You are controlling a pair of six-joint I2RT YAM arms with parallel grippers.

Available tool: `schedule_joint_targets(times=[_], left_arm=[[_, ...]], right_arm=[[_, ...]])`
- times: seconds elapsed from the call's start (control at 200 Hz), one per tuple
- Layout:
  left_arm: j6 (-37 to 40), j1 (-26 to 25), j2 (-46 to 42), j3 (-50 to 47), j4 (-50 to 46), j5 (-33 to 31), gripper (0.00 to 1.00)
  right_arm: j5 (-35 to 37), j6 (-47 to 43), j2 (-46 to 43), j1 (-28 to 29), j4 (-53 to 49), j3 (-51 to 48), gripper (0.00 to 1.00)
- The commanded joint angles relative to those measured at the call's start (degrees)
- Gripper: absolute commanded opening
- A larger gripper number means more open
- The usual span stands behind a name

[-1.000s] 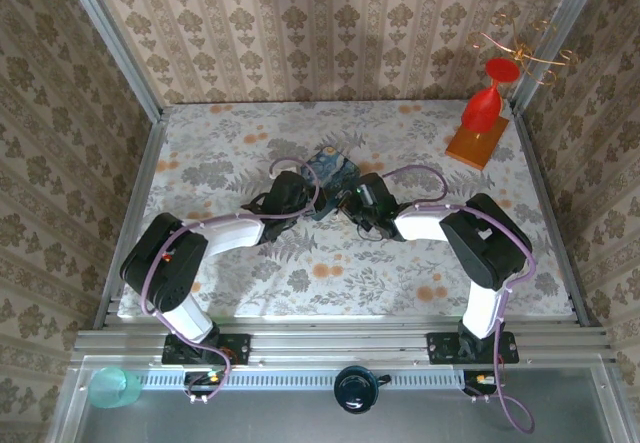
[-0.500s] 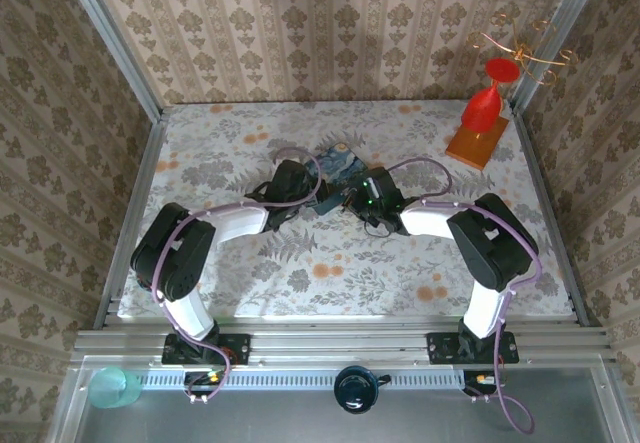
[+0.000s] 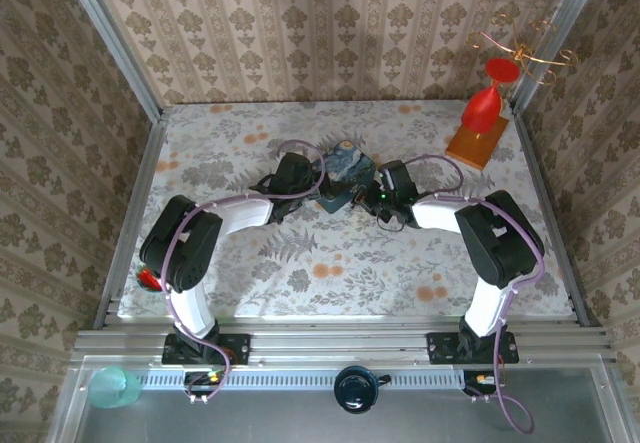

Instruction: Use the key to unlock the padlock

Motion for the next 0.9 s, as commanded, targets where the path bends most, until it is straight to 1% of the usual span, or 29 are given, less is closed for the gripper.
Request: schedule_joint_targets(times=[0.0,0.065,0.145,0.185,0.23,0.295,0.365,0.42,0.47,0.545,0.595,0.775,0.835,0.895], left_arm=[[1.51,0.92,3.7,-0.92,-9.2,-4.22,0.67],[1.61,1.08,4.22,-0.4,-9.28,-4.17,0.67],[1.82,1.09,4.81,0.09,-9.52,-4.06,0.67],[1.96,1.09,5.03,0.26,-9.62,-4.21,0.67],[2.1,1.09,5.29,0.46,-9.86,-4.38,0.67],[2.35,1.09,5.57,0.78,-10.32,-4.74,0.67],[2.55,1.09,5.74,0.8,-10.39,-5.01,0.67],[2.65,1.01,5.91,0.83,-10.51,-5.1,0.67],[2.6,0.95,6.05,0.9,-10.54,-5.19,0.67],[2.5,0.75,6.18,1.04,-10.42,-5.18,0.67],[2.54,0.44,6.35,1.23,-10.65,-5.34,0.67],[2.92,-0.22,6.36,1.63,-11.03,-5.96,0.67],[2.92,-0.22,6.44,1.65,-10.92,-5.98,0.67],[2.84,-0.22,6.45,1.54,-10.56,-5.97,0.67]], right_arm=[[-1.62,2.67,-1.22,-1.33,-1.34,-0.64,0.0],[-0.94,1.22,-0.73,-1.9,-4.58,0.35,0.0],[-3.52,1.72,1.29,-2.98,-4.86,0.64,0.0],[-3.23,0.36,1.88,-3.01,-7.51,1.5,0.0],[-0.79,-2.96,2.01,-2.56,-13.13,3.6,0.0],[5.11,-8.17,2.09,-1.63,-21.19,6.69,0.0],[9.0,-11.5,2.6,-1.12,-25.77,8.76,0.0],[11.23,-12.36,3.08,-0.99,-28.0,10.06,0.0],[11.14,-12.1,3.4,-1.07,-28.05,10.43,0.0],[7.29,-11.1,4.31,-1.75,-25.99,10.48,0.0],[6.43,-11.89,5.21,-1.78,-27.21,12.03,0.0],[11.15,-18.73,8.19,-1.41,-38.2,19.59,0.01],[11.71,-19.58,8.9,-1.43,-40.11,20.66,0.01],[11.52,-19.38,8.89,-1.6,-39.72,20.07,0.01]])
